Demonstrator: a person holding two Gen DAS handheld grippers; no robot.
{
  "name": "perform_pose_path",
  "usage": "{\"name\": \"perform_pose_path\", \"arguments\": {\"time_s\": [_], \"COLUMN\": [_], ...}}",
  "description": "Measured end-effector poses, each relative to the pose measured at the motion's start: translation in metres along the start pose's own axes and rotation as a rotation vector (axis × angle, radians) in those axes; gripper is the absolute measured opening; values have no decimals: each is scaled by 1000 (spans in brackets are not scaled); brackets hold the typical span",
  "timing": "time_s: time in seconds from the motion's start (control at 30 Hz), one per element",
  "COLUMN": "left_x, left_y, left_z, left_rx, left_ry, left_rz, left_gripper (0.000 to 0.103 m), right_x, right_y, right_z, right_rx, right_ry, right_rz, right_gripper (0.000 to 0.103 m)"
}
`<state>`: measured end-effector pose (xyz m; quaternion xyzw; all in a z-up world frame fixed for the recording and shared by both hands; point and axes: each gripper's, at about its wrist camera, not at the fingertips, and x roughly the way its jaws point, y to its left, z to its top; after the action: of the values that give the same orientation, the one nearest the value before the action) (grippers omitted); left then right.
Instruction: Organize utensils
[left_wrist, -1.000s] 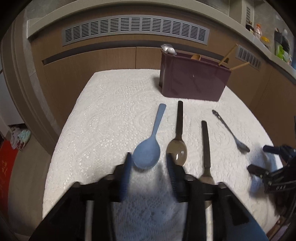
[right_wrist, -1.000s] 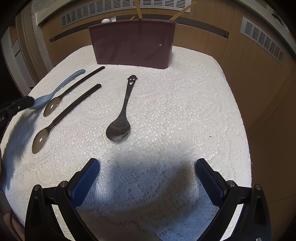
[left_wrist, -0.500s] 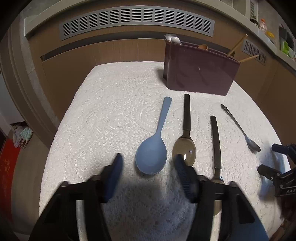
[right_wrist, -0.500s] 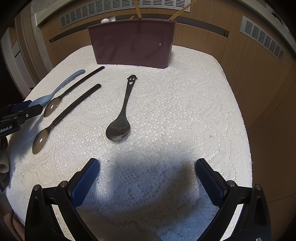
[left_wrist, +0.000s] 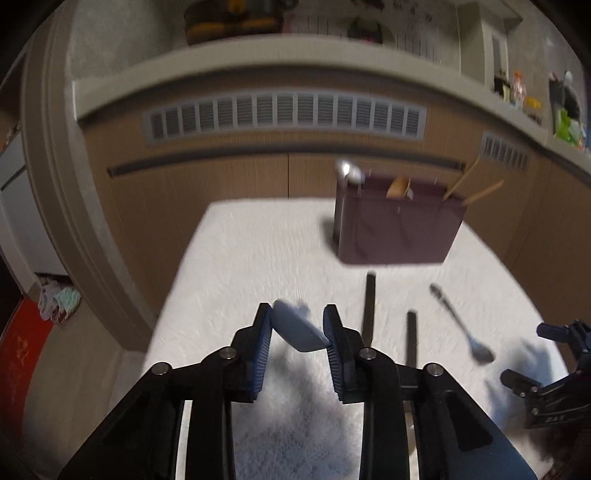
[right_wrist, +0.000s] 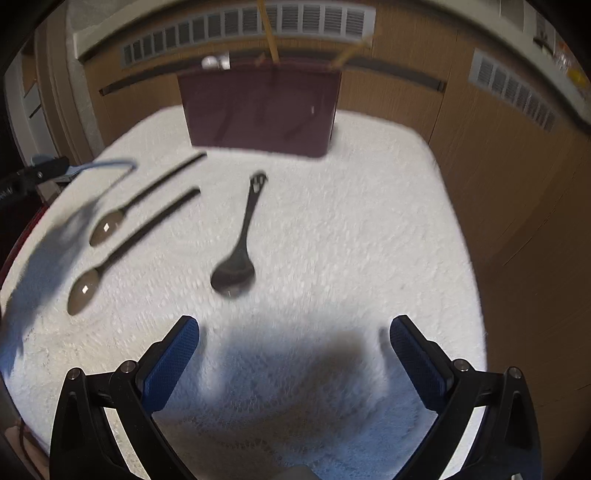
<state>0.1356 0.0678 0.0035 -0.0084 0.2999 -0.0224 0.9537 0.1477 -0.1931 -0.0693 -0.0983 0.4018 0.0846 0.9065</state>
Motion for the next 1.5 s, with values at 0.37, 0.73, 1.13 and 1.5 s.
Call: {"name": "perform_pose_path", "arguments": {"time_s": [0.37,0.73,1.13,1.5], "left_x": [-20,-9,13,22], "left_y": [10,54,66,20], "left_z": [4,-37,-65,-41], "left_rx": [3,-70,-85,88], "left_ry": [-18,111,260,404], "left_rz": [-13,25,-116,-239], "left_gripper": [12,23,54,54], "right_x": [-28,82,64,25], "right_y": [44,113,144,76], "right_z": [40,115,91,60], "right_rx": [-178,39,-191,-139], "right_ry": [-21,118,169,180], "right_rz": [213,165,159,209], "right_gripper": [103,86,7,5]}}
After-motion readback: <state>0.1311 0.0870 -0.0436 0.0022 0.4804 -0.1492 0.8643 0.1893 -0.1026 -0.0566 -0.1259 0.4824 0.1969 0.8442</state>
